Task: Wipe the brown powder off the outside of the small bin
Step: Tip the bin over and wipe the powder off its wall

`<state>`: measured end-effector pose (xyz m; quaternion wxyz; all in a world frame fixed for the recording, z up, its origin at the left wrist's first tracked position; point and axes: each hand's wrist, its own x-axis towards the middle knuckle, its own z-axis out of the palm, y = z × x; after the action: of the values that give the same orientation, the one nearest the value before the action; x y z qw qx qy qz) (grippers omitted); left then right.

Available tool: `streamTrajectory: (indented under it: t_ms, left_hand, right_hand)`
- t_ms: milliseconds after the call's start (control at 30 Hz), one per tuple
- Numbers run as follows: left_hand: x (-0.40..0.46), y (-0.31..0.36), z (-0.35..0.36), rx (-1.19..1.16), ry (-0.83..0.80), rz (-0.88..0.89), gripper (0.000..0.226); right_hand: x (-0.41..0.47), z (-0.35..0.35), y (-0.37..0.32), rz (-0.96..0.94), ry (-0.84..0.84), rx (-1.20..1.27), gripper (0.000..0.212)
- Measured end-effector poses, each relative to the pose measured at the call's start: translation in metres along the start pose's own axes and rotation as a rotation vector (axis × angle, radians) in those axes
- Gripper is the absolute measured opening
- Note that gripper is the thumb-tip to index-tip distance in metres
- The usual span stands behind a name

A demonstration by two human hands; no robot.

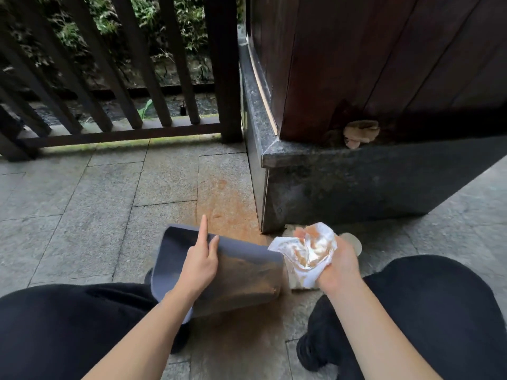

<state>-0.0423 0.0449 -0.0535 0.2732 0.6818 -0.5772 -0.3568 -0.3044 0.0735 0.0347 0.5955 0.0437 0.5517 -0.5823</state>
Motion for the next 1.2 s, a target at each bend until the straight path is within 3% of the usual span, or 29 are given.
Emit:
streamTrajectory:
  t_ms: [133, 300, 433, 533, 667, 800, 900, 1067, 1200]
  left_hand:
    - [-0.022, -0.001, 0.002, -0.046, -0.013, -0.003, 0.064]
    - [-0.043, 0.002, 0.005, -0.022, -0.037, 0.024, 0.069]
    - [-0.055, 0.005, 0.003, -0.101, -0.010, -0.113, 0.068]
    - [-0.062, -0.002, -0.004, -0.178, 0.046, -0.193, 0.068]
    - [-0.054, -0.015, -0.011, -0.248, 0.108, -0.275, 0.071]
    - [-0.050, -0.020, -0.011, -0.262, 0.107, -0.262, 0.075]
    - [-0.051, -0.012, -0.002, -0.287, 0.129, -0.255, 0.077]
    - [-0.057, -0.003, 0.013, -0.276, 0.052, -0.144, 0.085]
    - [-0.056, 0.000, 0.009, -0.250, -0.018, -0.099, 0.084]
  right_hand:
    - [-0.033, -0.026, 0.008, 0.187, -0.115, 0.149, 0.040]
    - [-0.055, -0.033, 0.024, 0.215, -0.146, 0.208, 0.045]
    - [-0.054, -0.041, 0.028, 0.270, -0.146, 0.178, 0.046]
    - [-0.049, -0.042, 0.031, 0.317, -0.139, 0.125, 0.036]
    - [-0.036, -0.043, 0.035, 0.410, -0.104, 0.256, 0.022]
    - [-0.018, -0.037, 0.048, 0.476, -0.091, 0.204, 0.030]
    - [-0.010, -0.025, 0.056, 0.458, -0.055, 0.198, 0.016]
    - [0.000, -0.017, 0.059, 0.410, -0.041, 0.077, 0.028]
    - [0.006, -0.006, 0.062, 0.322, -0.079, 0.131, 0.026]
